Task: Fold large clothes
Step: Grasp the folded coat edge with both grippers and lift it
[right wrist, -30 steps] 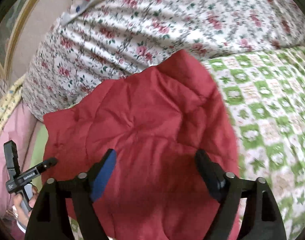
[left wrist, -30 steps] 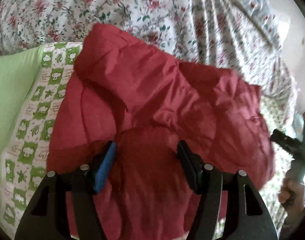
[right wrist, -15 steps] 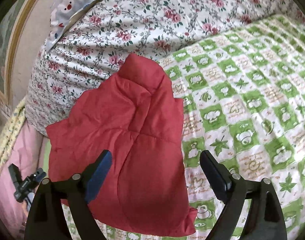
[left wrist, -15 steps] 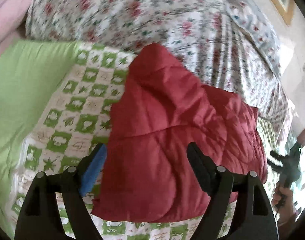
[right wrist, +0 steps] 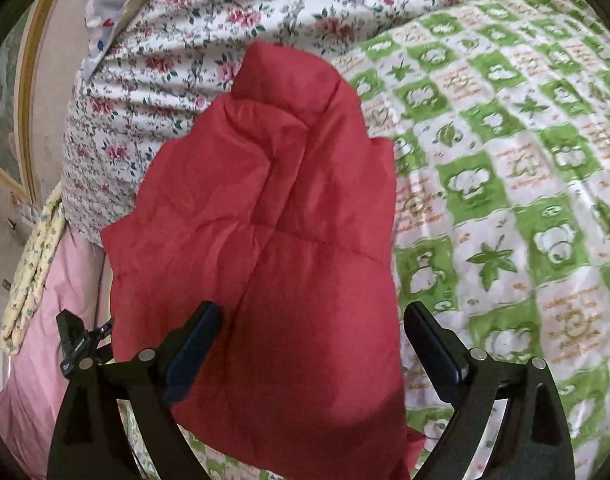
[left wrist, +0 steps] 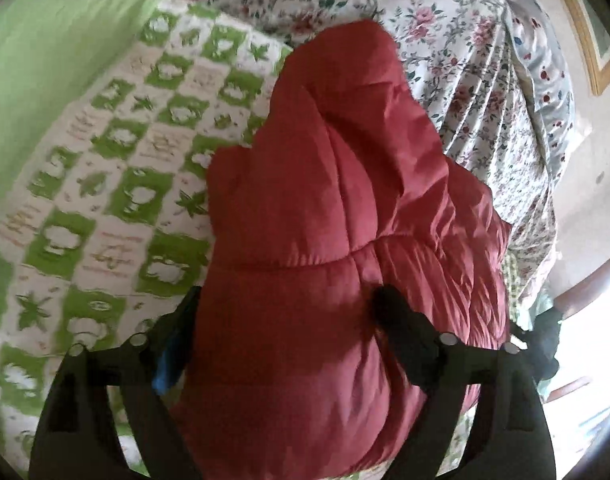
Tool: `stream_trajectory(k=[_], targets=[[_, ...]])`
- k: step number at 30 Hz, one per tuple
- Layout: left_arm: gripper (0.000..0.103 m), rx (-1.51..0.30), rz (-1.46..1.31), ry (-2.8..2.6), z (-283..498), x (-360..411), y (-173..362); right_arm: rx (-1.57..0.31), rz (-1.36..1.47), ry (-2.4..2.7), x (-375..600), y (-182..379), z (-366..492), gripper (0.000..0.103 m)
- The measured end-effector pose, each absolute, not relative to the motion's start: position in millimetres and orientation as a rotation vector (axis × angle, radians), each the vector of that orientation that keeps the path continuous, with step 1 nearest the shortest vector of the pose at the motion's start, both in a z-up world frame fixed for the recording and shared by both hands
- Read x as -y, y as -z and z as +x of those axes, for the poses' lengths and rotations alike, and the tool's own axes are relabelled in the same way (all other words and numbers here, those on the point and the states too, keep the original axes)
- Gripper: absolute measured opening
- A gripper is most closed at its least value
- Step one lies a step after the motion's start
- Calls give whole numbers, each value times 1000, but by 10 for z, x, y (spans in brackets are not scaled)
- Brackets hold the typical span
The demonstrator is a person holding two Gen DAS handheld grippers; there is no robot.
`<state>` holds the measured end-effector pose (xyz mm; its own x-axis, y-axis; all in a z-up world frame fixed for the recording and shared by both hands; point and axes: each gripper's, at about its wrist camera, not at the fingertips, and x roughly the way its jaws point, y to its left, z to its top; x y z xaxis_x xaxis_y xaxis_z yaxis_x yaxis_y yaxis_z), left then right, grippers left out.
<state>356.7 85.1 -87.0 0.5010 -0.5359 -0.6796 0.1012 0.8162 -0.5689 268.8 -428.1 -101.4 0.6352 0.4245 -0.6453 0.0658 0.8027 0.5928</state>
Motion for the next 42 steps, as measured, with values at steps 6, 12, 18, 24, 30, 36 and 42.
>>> stream_trajectory(k=[6, 12, 18, 24, 30, 36, 42], targets=[[86, -994, -594, 454, 3619, -830, 957, -884, 675, -272, 4199, 1111, 2869, 95], [45, -950, -609, 517, 3476, -865, 811, -867, 704, -305, 4184, 1012, 2765, 50], [39, -911, -578, 543, 3091, -881, 477, -864, 678, -314, 4135, 769, 2398, 39], [39, -906, -586, 579, 2522, -996, 349, -848, 672, -354, 4038, 603, 1701, 38], [39, -898, -618, 583, 1759, -1154, 469, -853, 703, -376, 3933, 691, 966, 38], [39, -898, -612, 549, 1345, -1234, 582, -848, 721, -365, 3867, 814, 601, 39], [39, -918, -540, 441, 1401, -1137, 710, -822, 750, -324, 3911, 966, 648, 40]])
